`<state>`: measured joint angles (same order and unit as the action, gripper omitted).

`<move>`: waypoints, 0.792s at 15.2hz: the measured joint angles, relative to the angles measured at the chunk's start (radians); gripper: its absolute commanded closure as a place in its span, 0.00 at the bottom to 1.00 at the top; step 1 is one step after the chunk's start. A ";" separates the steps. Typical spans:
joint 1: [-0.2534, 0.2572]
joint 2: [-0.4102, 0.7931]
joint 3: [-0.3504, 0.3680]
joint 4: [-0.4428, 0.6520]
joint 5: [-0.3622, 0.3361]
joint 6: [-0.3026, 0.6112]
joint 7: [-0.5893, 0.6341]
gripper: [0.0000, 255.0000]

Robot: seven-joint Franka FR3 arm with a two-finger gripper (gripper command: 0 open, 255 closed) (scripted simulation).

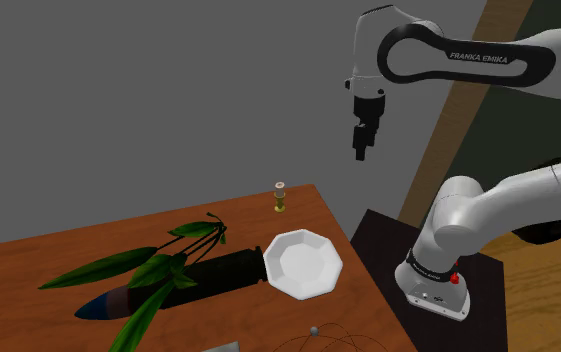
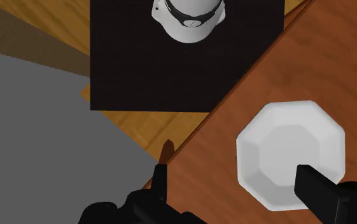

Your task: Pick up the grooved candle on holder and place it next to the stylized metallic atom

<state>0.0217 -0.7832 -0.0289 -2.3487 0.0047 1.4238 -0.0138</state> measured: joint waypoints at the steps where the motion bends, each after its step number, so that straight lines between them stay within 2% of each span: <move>1: 0.000 0.000 0.000 0.000 0.000 0.000 0.000 0.00; 4: 0.010 0.044 0.002 -0.016 -0.004 0.067 -0.017 0.00; 12: 0.043 0.267 0.006 -0.039 -0.022 0.340 -0.087 0.00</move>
<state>0.0646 -0.5158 -0.0229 -2.3875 -0.0170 1.7639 -0.1006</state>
